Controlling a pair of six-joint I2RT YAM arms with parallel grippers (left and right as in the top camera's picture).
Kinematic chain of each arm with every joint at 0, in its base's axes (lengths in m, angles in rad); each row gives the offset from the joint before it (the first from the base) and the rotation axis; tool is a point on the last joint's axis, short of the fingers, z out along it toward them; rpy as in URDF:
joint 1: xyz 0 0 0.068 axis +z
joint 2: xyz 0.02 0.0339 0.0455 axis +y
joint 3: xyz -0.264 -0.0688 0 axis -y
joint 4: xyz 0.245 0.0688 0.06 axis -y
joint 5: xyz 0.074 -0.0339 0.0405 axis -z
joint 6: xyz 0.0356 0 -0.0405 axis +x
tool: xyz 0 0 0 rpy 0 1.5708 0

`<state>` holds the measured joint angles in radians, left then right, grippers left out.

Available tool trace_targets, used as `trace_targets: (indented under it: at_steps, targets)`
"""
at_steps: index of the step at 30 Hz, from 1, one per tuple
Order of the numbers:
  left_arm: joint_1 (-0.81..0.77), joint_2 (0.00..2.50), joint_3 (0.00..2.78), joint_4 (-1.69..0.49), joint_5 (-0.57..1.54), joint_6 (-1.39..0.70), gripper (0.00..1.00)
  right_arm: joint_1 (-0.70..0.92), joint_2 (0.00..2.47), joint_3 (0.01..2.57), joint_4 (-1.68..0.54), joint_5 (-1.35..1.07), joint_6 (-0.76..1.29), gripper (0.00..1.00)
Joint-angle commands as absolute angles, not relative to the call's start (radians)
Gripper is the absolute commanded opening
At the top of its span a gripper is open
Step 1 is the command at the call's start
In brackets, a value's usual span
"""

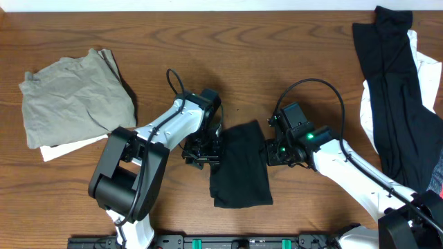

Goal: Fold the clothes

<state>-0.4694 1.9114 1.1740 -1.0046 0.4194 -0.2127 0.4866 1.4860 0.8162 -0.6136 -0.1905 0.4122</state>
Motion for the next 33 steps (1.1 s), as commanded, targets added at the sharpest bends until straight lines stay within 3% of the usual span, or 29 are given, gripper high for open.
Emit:
trace_targets:
  at_steps: [1, 22, 33]
  targets:
    - [-0.466, 1.92, 1.182, -1.005, 0.426, -0.222, 0.55, 0.478, 1.509, 0.811, -0.605, -0.154, 0.403, 0.09]
    - [-0.466, 1.92, 1.182, -1.005, 0.426, -0.221, 0.55, 0.579, 1.641, 0.81, -0.4, -0.429, 0.35, 0.06]
    - [-0.466, 1.92, 1.182, -1.005, 0.426, -0.222, 0.55, 0.577, 1.686, 0.798, -0.438, -0.273, 0.412, 0.14]
